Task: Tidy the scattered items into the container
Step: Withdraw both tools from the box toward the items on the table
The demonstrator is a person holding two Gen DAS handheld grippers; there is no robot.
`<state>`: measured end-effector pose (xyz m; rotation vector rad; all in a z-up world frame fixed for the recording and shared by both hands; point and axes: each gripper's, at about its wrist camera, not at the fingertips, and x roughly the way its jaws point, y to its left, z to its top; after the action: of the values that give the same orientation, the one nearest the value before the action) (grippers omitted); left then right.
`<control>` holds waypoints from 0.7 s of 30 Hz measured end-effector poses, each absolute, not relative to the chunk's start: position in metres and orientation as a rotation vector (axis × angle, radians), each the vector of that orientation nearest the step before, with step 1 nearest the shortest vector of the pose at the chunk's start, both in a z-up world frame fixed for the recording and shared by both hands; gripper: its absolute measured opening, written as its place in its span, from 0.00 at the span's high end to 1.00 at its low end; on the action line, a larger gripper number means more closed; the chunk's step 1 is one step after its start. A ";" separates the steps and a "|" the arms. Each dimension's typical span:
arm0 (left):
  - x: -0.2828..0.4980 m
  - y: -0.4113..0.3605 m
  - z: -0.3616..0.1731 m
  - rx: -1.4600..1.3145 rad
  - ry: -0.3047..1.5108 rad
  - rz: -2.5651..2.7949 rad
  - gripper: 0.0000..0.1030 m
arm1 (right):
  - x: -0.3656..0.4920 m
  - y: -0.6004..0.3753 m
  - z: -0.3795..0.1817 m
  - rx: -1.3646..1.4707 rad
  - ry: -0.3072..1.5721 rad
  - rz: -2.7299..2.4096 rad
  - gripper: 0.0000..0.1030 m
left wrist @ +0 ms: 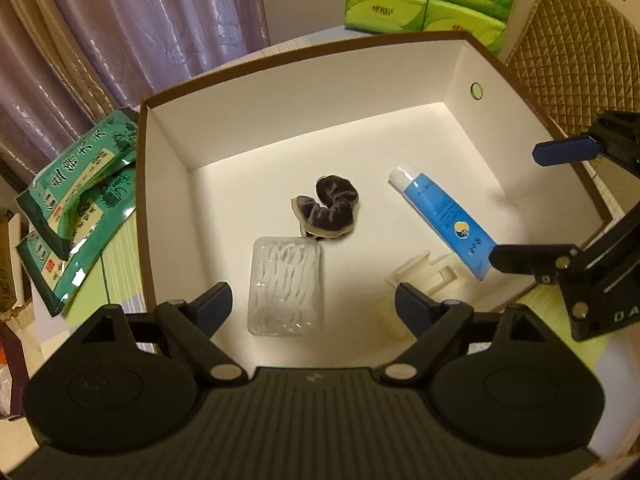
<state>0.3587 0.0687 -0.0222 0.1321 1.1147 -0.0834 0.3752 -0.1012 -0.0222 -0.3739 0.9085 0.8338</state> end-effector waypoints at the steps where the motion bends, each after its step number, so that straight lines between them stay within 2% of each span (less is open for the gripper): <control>1: 0.356 0.068 -0.019 0.132 1.110 -0.082 0.16 | 0.374 -0.103 -0.021 -0.369 0.904 0.830 0.08; 21: 0.281 0.044 0.031 0.063 1.014 -0.047 0.16 | 0.323 -0.143 0.023 -0.301 0.765 0.818 0.07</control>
<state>0.2811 0.0441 0.0306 0.0633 1.0143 -0.0468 0.3229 -0.1429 0.0231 -0.3008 0.7648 0.8180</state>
